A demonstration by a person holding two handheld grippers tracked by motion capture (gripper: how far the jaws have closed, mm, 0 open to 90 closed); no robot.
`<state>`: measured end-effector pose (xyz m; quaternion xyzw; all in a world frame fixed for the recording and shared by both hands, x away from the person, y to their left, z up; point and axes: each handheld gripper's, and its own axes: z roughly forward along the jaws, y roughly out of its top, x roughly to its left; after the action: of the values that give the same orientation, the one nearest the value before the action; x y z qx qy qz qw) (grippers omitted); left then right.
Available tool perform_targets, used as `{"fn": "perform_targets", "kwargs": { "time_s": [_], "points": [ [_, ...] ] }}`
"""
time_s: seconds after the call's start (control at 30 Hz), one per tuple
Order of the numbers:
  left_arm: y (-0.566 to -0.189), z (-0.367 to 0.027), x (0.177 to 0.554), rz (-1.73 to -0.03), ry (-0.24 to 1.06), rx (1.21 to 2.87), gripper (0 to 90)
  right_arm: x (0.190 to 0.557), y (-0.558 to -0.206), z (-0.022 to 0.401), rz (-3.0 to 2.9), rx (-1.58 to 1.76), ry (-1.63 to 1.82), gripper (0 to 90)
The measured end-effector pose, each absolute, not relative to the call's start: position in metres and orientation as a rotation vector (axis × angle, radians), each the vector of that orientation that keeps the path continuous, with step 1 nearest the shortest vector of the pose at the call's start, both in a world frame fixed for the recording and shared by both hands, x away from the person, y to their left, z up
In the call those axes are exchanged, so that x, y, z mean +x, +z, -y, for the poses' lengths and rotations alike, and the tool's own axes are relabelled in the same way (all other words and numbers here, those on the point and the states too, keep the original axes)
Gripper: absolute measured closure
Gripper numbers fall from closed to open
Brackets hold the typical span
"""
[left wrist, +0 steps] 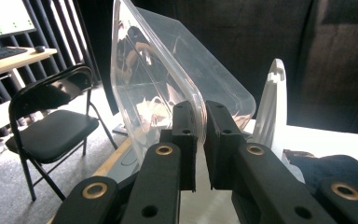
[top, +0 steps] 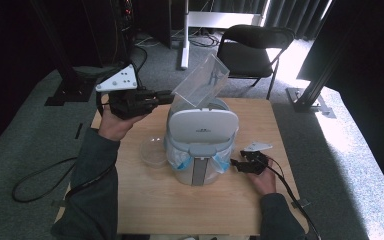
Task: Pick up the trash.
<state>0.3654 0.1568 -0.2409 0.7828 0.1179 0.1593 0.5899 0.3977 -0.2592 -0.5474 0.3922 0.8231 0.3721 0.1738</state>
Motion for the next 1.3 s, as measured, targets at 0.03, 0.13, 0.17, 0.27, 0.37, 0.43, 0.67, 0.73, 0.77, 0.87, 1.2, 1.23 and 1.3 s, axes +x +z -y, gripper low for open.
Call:
{"fn": "perform_targets", "kwargs": {
  "time_s": [0.03, 0.13, 0.17, 0.27, 0.37, 0.43, 0.67, 0.73, 0.77, 0.87, 1.2, 1.23, 1.3],
  "points": [
    [-0.241, -0.156, 0.365, -0.273, 0.371, 1.823, 83.8, 0.398, -0.547, 0.259, -2.334, 1.112, 1.055, 37.3],
    [-0.241, -0.154, 0.365, -0.266, 0.367, 1.824, 83.8, 0.398, -0.547, 0.259, -2.334, 1.112, 1.055, 37.3],
    [-0.241, -0.153, 0.365, -0.263, 0.365, 1.825, 83.8, 0.398, -0.547, 0.259, -2.334, 1.112, 1.055, 37.3],
    [-0.241, -0.15, 0.365, -0.258, 0.36, 1.827, 83.7, 0.398, -0.547, 0.259, -2.334, 1.112, 1.055, 37.3],
    [-0.242, -0.148, 0.365, -0.254, 0.357, 1.828, 83.7, 0.398, -0.547, 0.259, -2.334, 1.112, 1.055, 37.3],
    [-0.242, -0.147, 0.365, -0.253, 0.354, 1.828, 83.7, 0.398, -0.547, 0.259, -2.334, 1.112, 1.055, 37.3],
    [-0.245, -0.144, 0.367, -0.252, 0.342, 1.835, 83.7, 0.398, -0.547, 0.259, -2.334, 1.112, 1.055, 37.3],
    [-0.246, -0.143, 0.368, -0.251, 0.337, 1.838, 83.7, 0.398, -0.547, 0.259, -2.334, 1.112, 1.055, 37.3],
    [-0.246, -0.142, 0.368, -0.249, 0.336, 1.84, 83.7, 0.398, -0.547, 0.259, -2.334, 1.112, 1.055, 37.3],
    [-0.248, -0.142, 0.369, -0.255, 0.332, 1.841, 83.6, 0.398, -0.547, 0.259, -2.334, 1.111, 1.055, 37.2],
    [-0.252, -0.14, 0.372, -0.26, 0.32, 1.852, 83.5, 0.398, -0.547, 0.259, -2.334, 1.111, 1.055, 37.2],
    [-0.252, -0.14, 0.372, -0.26, 0.32, 1.852, 83.5, 0.398, -0.547, 0.259, -2.334, 1.111, 1.055, 37.2],
    [-0.252, -0.14, 0.372, -0.26, 0.316, 1.854, 83.5, 0.398, -0.547, 0.259, -2.334, 1.111, 1.055, 37.2]
  ]
}}
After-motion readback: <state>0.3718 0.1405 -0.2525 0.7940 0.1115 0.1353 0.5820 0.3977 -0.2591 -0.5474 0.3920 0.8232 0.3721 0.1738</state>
